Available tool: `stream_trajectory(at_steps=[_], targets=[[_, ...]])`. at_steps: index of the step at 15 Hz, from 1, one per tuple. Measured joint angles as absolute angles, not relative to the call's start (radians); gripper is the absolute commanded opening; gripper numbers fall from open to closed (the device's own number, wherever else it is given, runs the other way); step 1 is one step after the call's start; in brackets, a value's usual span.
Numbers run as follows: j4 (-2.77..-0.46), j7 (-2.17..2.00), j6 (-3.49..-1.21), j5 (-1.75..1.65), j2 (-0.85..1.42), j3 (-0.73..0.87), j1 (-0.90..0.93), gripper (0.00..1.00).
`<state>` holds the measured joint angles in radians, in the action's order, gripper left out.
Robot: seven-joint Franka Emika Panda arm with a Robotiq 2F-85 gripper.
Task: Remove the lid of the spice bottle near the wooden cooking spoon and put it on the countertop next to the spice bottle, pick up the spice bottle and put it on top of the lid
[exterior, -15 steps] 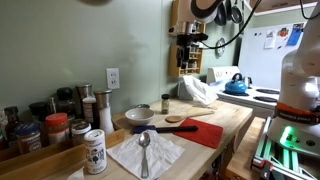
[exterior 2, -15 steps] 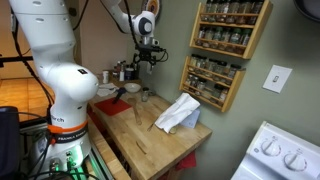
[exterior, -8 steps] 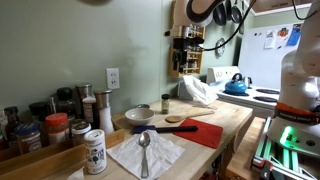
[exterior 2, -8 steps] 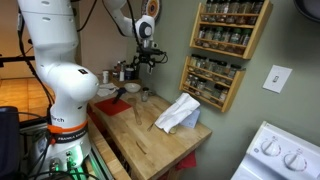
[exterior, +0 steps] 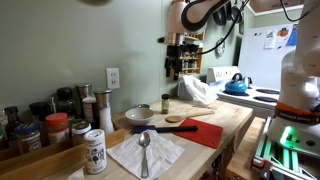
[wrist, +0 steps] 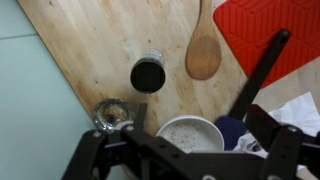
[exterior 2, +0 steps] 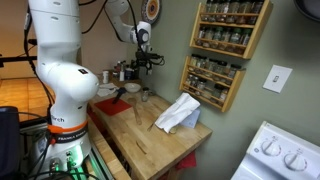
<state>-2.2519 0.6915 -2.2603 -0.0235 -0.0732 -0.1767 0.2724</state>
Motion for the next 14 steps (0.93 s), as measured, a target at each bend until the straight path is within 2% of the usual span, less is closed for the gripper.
stream_trajectory(at_steps=[14], targets=[[-2.158, 0.712, -2.363, -0.134, 0.168, -0.195, 0.240, 1.00]])
